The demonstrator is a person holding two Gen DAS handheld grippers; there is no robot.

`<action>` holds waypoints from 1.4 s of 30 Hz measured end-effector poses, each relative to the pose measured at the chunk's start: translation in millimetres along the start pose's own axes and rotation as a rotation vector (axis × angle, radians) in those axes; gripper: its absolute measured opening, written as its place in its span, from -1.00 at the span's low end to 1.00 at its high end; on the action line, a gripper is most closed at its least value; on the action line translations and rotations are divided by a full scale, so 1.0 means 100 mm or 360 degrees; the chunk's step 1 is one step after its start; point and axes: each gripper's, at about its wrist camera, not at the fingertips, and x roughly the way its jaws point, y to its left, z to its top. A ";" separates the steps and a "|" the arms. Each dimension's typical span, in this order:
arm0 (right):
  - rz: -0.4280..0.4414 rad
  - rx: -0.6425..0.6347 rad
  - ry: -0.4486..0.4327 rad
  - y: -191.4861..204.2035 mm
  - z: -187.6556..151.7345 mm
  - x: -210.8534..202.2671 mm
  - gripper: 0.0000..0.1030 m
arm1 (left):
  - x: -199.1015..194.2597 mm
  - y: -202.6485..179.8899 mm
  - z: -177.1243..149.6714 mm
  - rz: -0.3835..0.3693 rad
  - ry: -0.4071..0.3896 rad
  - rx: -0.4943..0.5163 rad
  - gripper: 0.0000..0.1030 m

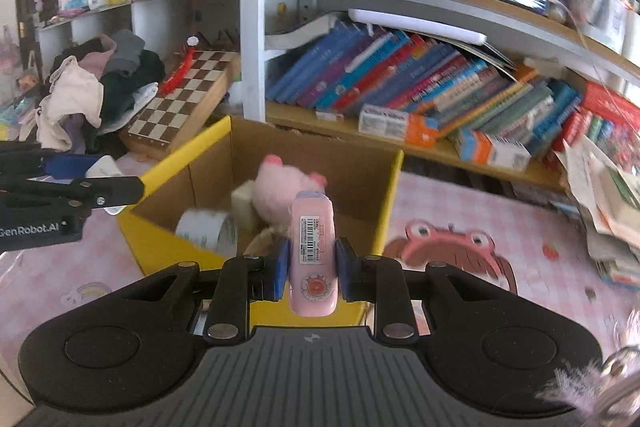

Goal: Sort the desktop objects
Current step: 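Lift the cube and USB stick and carry both over the yellow box, then lower into the box and open left tool while right tool releases the USB stick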

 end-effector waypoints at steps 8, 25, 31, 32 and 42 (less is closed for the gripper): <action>0.0010 -0.0257 0.0108 -0.05 0.29 0.65 -0.55 | 0.50 -0.01 0.21 0.0038 0.0062 0.0089 -0.18; 0.0104 -0.0898 0.0560 -0.03 0.29 1.72 -0.55 | 1.35 -0.13 0.17 -0.0006 0.0405 0.0183 -0.18; 0.0131 -0.0942 0.0594 -0.02 0.30 1.79 -0.55 | 1.43 -0.16 0.15 -0.0004 0.0447 0.0197 -0.17; 0.0133 -0.0942 0.0593 -0.02 0.30 1.79 -0.55 | 1.44 -0.16 0.15 -0.0003 0.0452 0.0201 -0.17; 0.0126 -0.0919 0.0525 -0.01 0.35 1.74 -0.24 | 1.44 -0.17 0.16 -0.0025 0.0440 0.0217 -0.13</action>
